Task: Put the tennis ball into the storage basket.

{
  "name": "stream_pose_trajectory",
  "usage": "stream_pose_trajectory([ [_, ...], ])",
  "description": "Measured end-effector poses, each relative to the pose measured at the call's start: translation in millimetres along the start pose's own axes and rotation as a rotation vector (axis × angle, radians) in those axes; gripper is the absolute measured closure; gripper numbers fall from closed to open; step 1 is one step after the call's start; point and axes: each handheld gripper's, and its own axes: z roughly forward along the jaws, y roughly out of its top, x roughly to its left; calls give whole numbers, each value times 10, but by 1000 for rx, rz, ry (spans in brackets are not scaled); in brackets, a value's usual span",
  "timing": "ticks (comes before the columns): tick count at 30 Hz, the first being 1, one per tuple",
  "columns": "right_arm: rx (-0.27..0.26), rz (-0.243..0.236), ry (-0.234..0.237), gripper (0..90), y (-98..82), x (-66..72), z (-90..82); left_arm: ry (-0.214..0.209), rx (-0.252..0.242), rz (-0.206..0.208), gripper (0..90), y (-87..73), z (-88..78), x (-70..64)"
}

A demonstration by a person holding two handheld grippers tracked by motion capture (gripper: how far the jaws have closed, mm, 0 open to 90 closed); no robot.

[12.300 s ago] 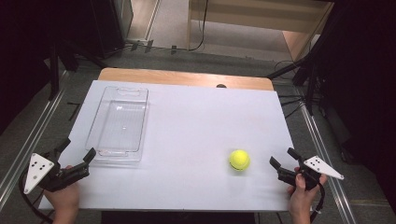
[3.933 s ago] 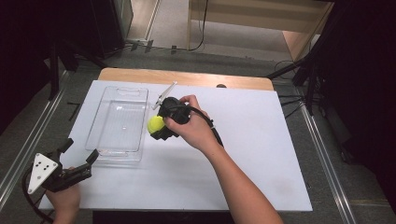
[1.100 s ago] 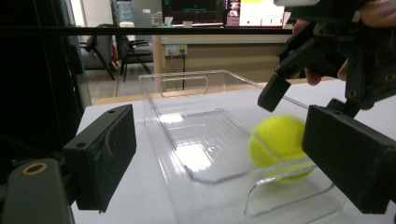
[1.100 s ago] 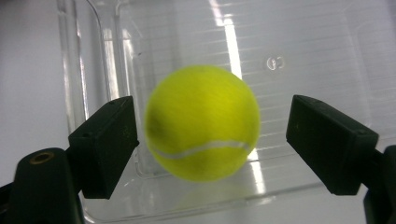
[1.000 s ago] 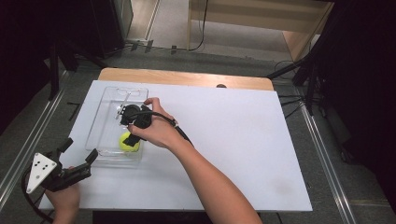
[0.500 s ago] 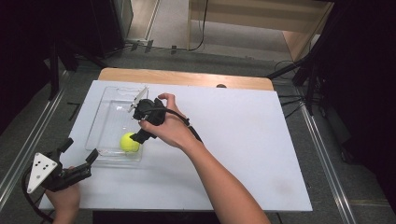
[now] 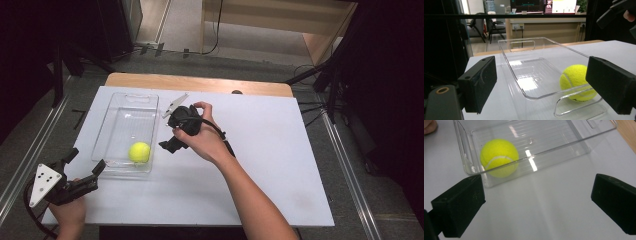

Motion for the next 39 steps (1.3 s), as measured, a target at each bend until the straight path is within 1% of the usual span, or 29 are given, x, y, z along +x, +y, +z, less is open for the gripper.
stream_pose_trajectory([
  [4, -12, 19, -18, 0, -128, -34, -87, -1, 2, 1, 107, 0, -2, -1],
  [6, -19, 16, -26, 0, -185, -55, -125, 0, 2, 0, 107, 0, -1, -3],
  [8, -18, 23, -39, 0, -241, -70, -172, 0, 2, 0, 107, 0, 0, -6],
  [10, -27, 32, -40, 0, -296, -86, -212, 0, 2, 1, 107, 0, 0, -5],
  [11, -29, 39, -52, 0, -322, -90, -232, 0, 1, 0, 107, -1, 0, -5],
  [15, -32, 35, -62, 0, -428, -117, -289, 1, 5, 3, 107, 0, -2, -5],
  [17, -32, 55, -67, 0, -483, -123, -325, 3, 6, 4, 107, 0, -1, -6],
  [19, -37, 57, -73, 0, -538, -136, -355, 1, 4, 5, 107, 0, 0, -7],
  [27, -45, 96, -93, 0, -759, -159, -441, 2, 6, 8, 107, -1, 1, -11],
  [28, -49, 97, -98, 0, -787, -165, -452, 2, 6, 8, 107, -1, 1, -11],
  [30, -55, 109, -91, 0, -845, -167, -475, 2, 7, 10, 106, -1, 1, -11],
  [34, -71, 119, -107, 0, -966, -178, -513, 0, 6, 11, 107, -1, 0, -11],
  [35, -76, 131, -106, 0, -995, -173, -529, 2, 8, 12, 107, -1, -1, -12],
  [36, -83, 130, -103, 0, -1024, -178, -544, 2, 8, 12, 106, -1, 0, -13],
  [39, -98, 152, -113, 0, -1106, -176, -579, 1, 8, 13, 106, -1, 2, -18],
])
